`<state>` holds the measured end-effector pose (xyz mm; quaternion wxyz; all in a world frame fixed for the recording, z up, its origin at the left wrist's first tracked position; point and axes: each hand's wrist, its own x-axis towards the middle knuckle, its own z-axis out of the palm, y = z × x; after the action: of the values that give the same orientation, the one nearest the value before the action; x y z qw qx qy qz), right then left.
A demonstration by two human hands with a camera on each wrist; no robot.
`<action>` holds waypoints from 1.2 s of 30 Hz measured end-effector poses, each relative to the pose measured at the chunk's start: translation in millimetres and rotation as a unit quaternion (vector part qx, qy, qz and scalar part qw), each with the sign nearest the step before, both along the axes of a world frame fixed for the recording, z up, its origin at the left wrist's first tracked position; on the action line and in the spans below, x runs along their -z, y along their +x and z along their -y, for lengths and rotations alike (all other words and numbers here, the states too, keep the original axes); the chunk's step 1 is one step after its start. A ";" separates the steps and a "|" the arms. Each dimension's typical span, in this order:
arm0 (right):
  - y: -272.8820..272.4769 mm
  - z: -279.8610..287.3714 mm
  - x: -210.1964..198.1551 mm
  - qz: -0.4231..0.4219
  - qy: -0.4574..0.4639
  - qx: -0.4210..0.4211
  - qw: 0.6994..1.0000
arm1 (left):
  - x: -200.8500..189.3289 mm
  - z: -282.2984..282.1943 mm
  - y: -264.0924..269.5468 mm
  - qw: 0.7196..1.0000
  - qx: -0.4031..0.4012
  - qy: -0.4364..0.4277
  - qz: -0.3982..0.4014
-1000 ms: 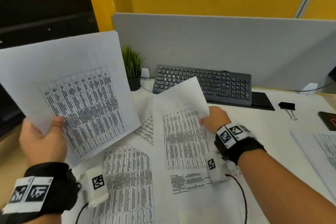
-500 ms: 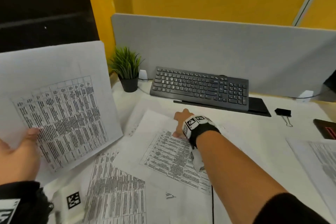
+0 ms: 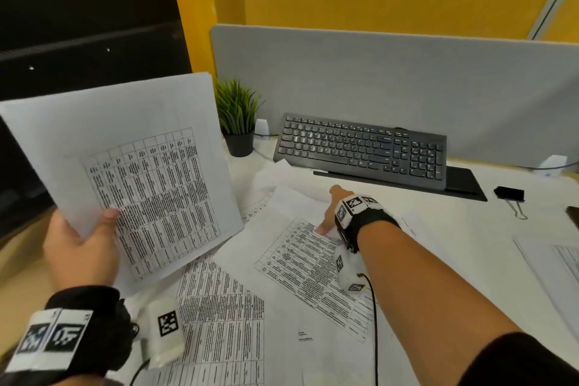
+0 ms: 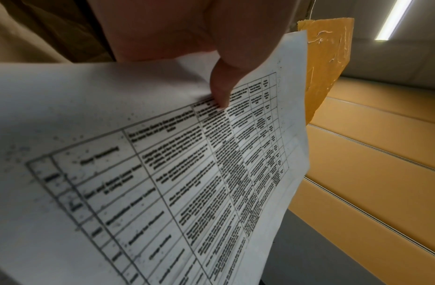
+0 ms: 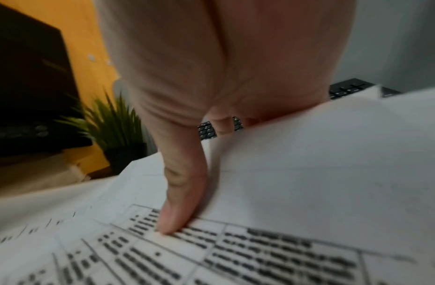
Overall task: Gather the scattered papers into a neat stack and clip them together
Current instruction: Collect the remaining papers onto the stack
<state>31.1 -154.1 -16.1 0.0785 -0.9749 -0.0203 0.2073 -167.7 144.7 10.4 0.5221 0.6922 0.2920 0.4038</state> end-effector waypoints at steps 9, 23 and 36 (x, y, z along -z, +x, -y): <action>-6.3 26.4 -112.1 0.230 0.103 0.022 0.968 | -13.0 6.4 9.7 1.000 0.007 -0.012 0.001; -57.3 22.7 -163.9 0.109 0.632 -0.016 0.767 | -49.5 68.7 54.9 0.972 0.203 -0.118 -0.021; -40.1 10.8 -90.1 0.078 0.598 0.146 0.784 | -45.7 93.9 41.5 0.896 0.395 -0.201 -0.014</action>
<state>-9.0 -164.9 73.9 0.6735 -0.7366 -0.0039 0.0628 -126.2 50.9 56.0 0.7626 0.6364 0.0770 0.0867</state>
